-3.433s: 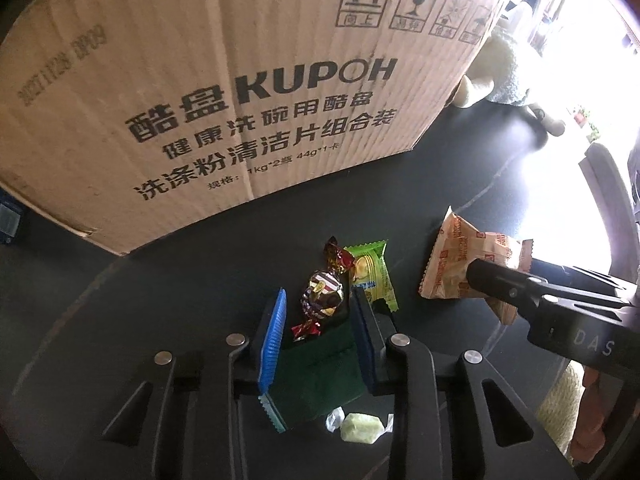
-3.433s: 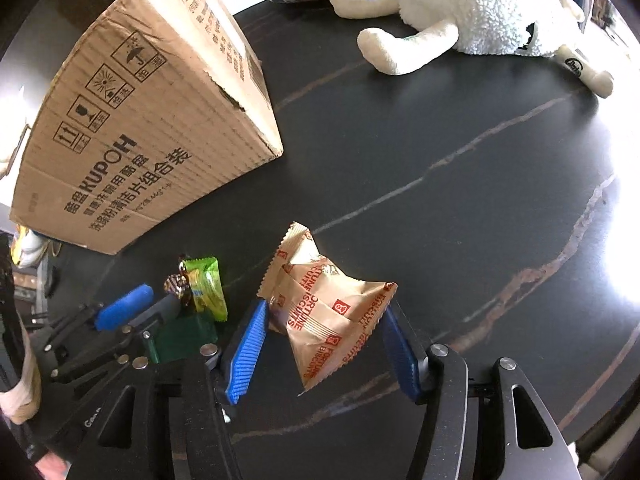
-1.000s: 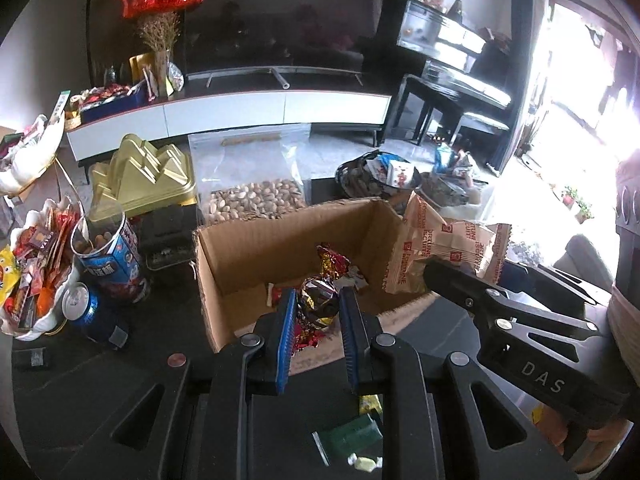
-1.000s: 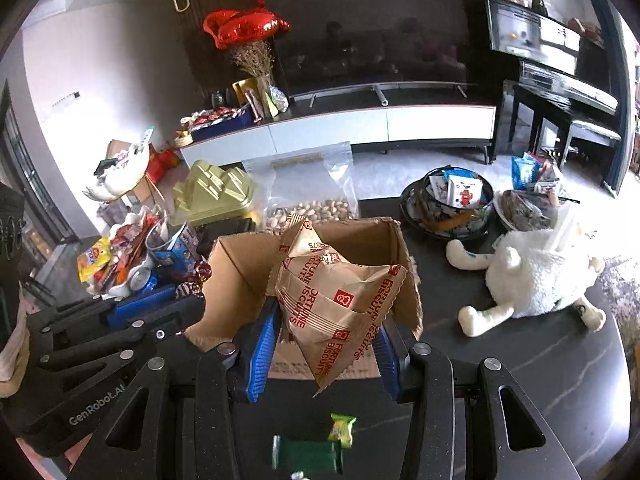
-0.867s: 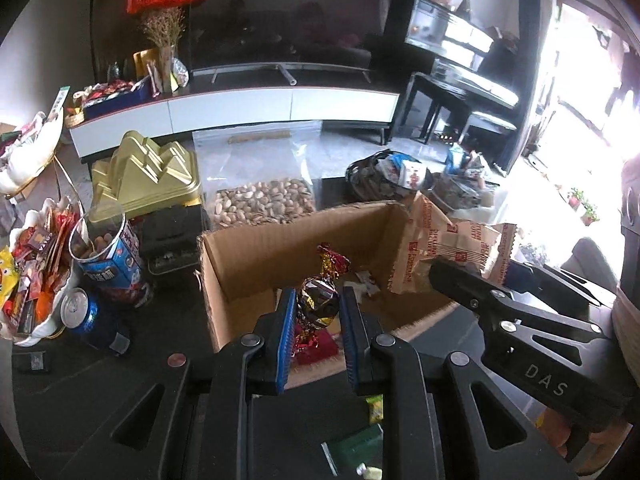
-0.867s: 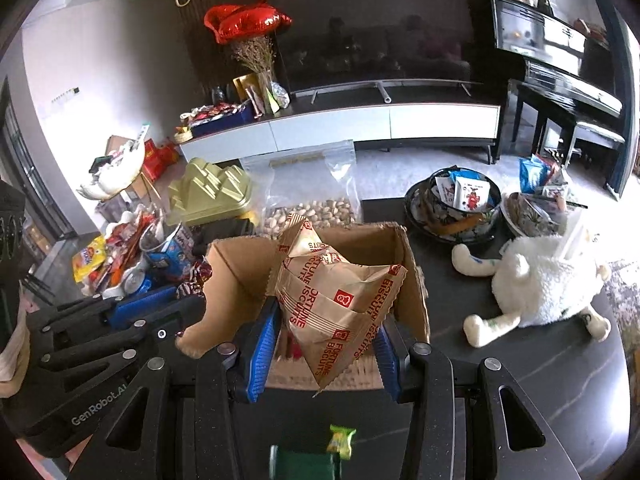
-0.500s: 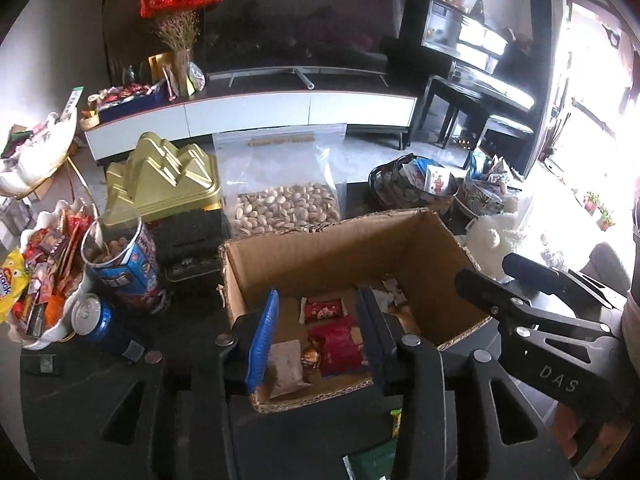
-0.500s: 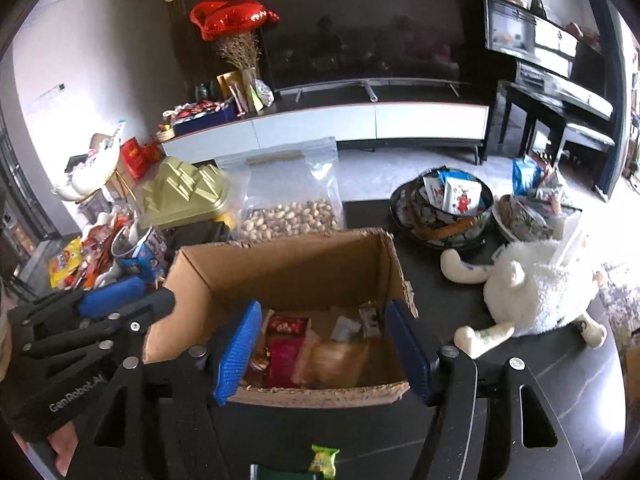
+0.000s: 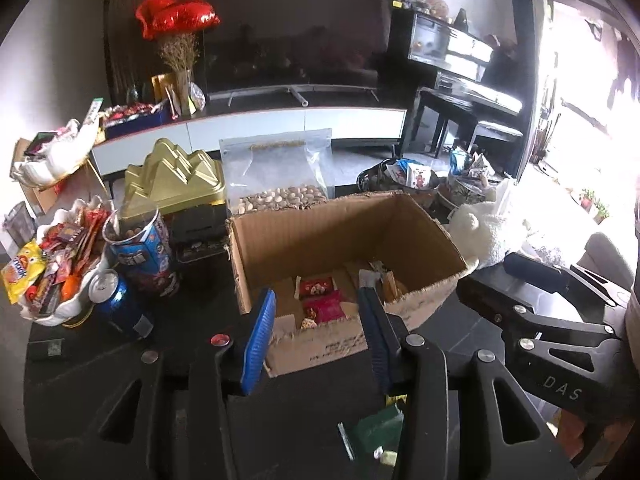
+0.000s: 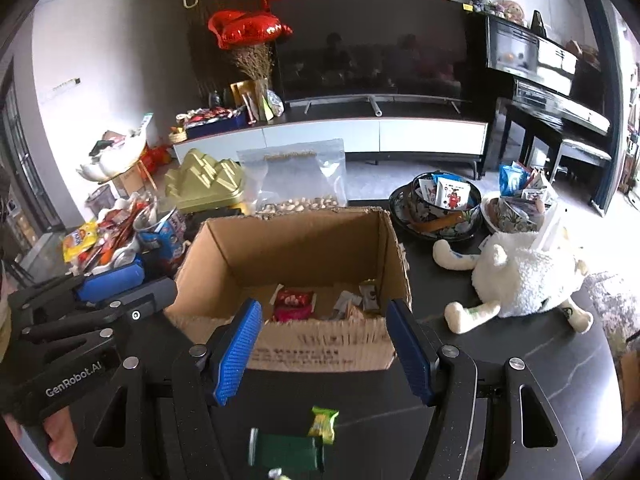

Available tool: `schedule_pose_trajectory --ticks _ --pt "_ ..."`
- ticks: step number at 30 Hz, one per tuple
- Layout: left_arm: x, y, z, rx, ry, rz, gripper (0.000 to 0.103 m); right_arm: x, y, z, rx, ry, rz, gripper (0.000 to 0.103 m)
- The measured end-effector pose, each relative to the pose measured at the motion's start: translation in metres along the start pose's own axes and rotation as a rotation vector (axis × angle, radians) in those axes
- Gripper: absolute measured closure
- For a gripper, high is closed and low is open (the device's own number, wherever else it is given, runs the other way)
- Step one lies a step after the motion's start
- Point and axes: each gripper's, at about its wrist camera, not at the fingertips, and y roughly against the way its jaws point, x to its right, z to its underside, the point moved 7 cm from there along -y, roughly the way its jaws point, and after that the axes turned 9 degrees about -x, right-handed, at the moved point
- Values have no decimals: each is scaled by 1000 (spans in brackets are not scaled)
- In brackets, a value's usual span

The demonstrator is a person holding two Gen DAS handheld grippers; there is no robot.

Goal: Organize snacks
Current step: 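Move both grippers back to the remaining snacks on the table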

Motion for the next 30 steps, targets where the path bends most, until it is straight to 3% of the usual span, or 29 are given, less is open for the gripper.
schedule_pose_trajectory --ticks 8,18,30 --pt "7 24 35 41 2 -16 59 -10 17 36 -4 24 -31 37" --pt "9 38 87 30 29 -28 48 -24 22 85 -42 63 -75 37" --pt "8 15 140 -52 26 -83 47 -30 -4 140 -148 113 -89 38"
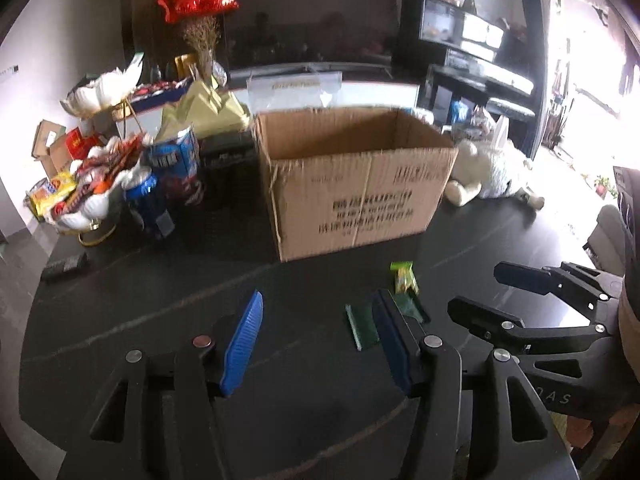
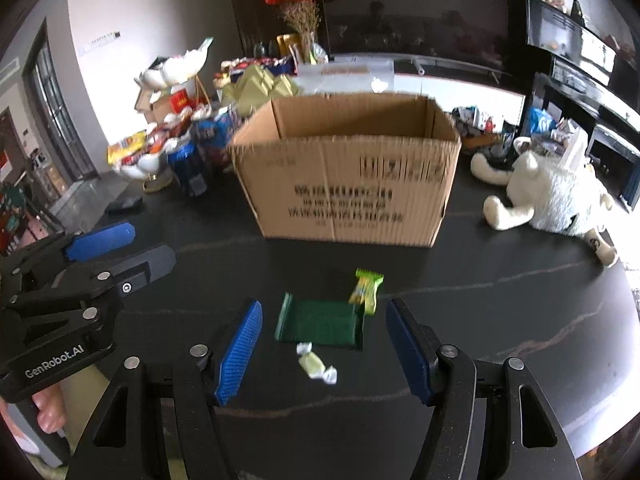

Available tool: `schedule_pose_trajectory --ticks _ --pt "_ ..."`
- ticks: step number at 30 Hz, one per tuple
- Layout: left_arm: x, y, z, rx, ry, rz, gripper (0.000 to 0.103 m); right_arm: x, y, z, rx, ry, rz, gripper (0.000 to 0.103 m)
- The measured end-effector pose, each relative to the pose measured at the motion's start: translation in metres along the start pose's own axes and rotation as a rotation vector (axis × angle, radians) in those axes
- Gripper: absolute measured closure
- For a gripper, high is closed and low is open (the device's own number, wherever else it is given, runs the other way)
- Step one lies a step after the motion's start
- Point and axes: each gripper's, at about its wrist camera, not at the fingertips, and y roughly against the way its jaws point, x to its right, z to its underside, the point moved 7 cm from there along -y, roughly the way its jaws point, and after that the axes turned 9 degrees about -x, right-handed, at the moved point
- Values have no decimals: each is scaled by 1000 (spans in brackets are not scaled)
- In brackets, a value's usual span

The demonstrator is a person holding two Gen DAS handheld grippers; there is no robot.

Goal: Organize snacks
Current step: 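Move both grippers back to the remaining snacks on the table, then grasp the white wrapped candy with the right gripper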

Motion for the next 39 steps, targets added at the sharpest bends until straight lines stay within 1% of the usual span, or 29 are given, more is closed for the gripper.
schedule_pose_trajectory --ticks 2,6,11,13,15,19,23,26,35,39 --pt "0 -7 9 -17 3 -10 47 -1 -8 7 -28 11 -9 41" --pt "1 -22 25 -67 13 9 47 -5 -23 19 -82 36 -33 45" --pt "2 -43 41 -126 11 6 47 -10 -43 33 -144 71 -55 51" --pt "1 -51 47 -147 12 7 47 -12 -51 37 -171 83 -69 52" --pt "3 -56 52 -165 8 12 47 -13 -59 41 -199 94 -76 57" --pt "5 -69 61 -198 7 16 47 -17 -77 48 -245 124 -97 60" --pt "9 -82 70 -235 1 29 47 -19 -86 51 -261 163 -100 64" --pt "11 -90 74 -254 -2 34 47 -19 -92 49 -266 185 -92 64" --pt "7 -105 76 -288 10 40 47 -23 -108 47 -295 234 -62 65" --pt "6 -109 77 -298 18 48 47 -27 -115 46 -306 243 -65 68"
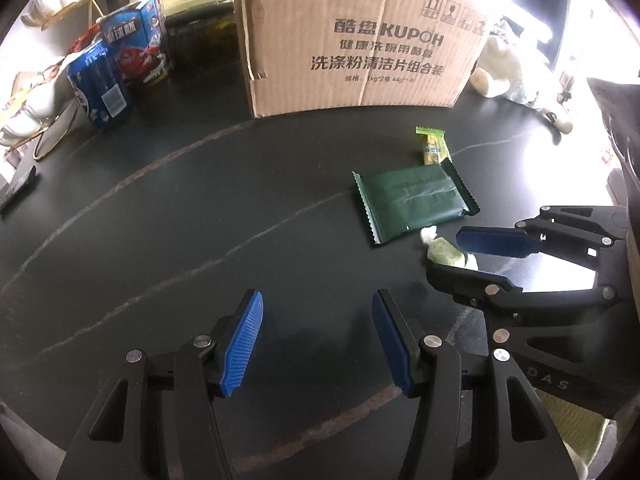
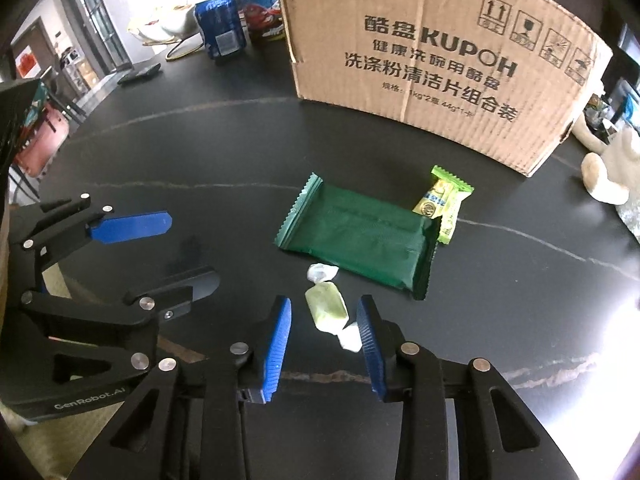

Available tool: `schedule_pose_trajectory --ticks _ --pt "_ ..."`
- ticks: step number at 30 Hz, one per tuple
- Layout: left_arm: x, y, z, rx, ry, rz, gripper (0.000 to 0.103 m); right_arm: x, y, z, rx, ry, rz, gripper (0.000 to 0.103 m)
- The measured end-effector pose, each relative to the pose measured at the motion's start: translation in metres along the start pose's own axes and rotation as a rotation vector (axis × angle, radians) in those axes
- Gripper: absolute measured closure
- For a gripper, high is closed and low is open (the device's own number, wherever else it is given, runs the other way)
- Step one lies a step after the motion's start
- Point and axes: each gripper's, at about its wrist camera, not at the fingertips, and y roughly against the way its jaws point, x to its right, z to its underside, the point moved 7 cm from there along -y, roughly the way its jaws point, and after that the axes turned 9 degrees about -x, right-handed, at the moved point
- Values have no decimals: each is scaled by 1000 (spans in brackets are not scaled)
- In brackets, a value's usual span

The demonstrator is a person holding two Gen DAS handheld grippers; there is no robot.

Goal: Organize snacks
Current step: 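Grasp the white wrapped candy with the right gripper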

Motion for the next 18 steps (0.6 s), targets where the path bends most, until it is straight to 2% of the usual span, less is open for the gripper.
schedule_pose_trajectory --ticks 4,7,14,18 --pt "-1 -2 -2 -2 2 2 47 1 -3 0 -2 -4 4 74" --pt "-1 -2 -2 1 -3 3 47 0 -4 0 1 -10 4 83" --pt "10 -1 -7 12 -70 42 47 6 9 10 48 -92 -13 83" --pt "21 3 -17 16 -146 100 47 19 24 15 84 -207 15 83"
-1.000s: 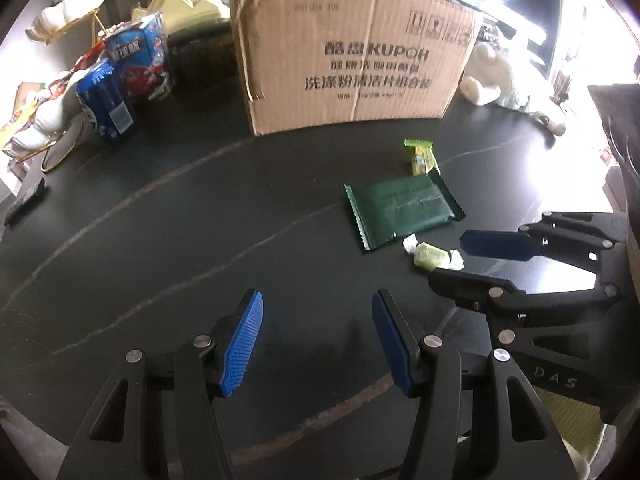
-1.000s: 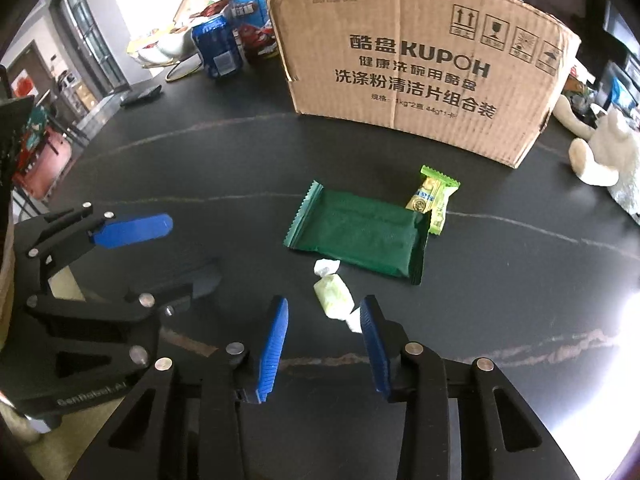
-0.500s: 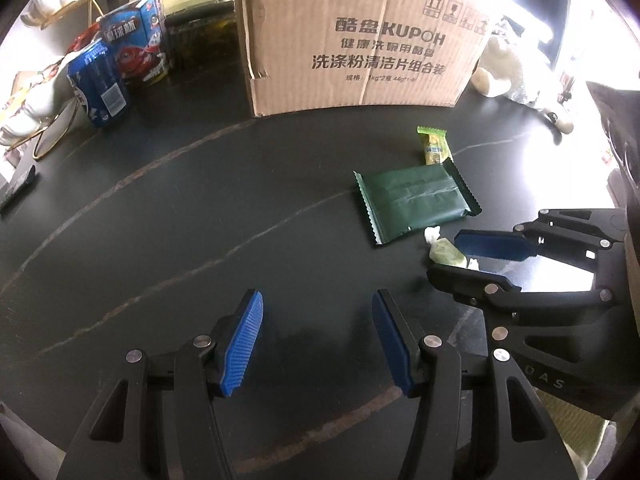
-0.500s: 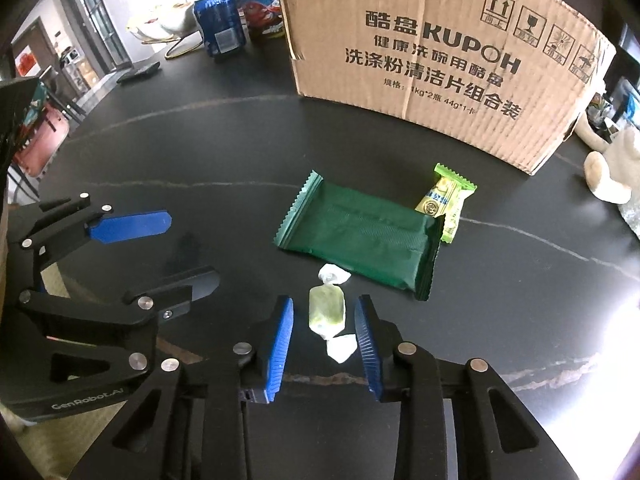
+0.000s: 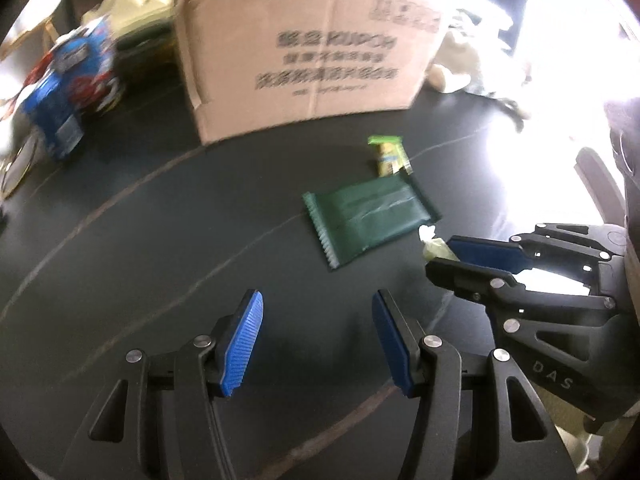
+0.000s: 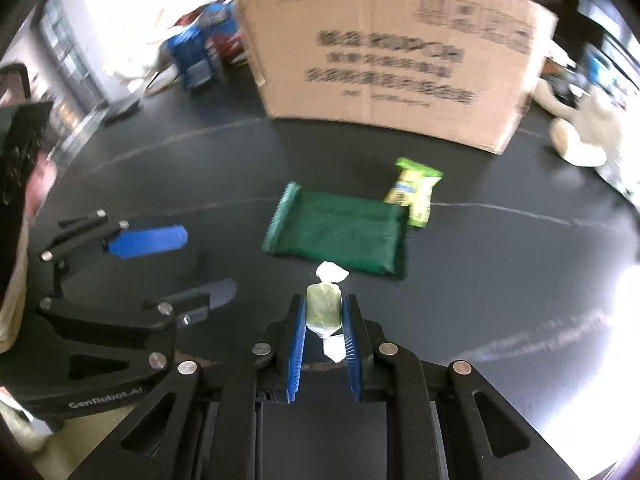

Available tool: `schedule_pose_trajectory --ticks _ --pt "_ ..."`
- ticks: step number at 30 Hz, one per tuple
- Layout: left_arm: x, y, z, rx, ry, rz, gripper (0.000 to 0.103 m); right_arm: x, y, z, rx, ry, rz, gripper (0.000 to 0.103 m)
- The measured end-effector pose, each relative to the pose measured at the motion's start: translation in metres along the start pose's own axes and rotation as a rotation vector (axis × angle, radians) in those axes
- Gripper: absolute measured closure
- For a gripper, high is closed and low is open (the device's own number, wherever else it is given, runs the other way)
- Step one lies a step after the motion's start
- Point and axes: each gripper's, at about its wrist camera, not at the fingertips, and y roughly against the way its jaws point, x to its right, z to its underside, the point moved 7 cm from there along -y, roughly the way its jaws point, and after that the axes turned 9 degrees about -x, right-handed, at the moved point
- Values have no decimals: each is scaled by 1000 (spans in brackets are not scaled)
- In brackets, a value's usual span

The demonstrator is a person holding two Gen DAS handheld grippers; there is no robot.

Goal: Organize snacks
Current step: 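Grasp the white wrapped candy with the right gripper, then grasp the dark green packet with the left gripper while the right holds the white candy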

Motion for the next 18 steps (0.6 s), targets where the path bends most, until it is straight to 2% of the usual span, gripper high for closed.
schedule_pose_trajectory --ticks 5,8,12,18 --pt "15 -1 -17 -7 -139 13 47 17 13 5 36 -109 70 83" --pt "25 -5 -27 -22 -223 10 46 23 10 9 20 -167 52 83" --pt "39 -12 -39 -57 -325 24 40 32 8 12 25 -250 40 83" --pt "50 -25 -52 -75 -441 -8 35 39 2 18 23 -340 45 83"
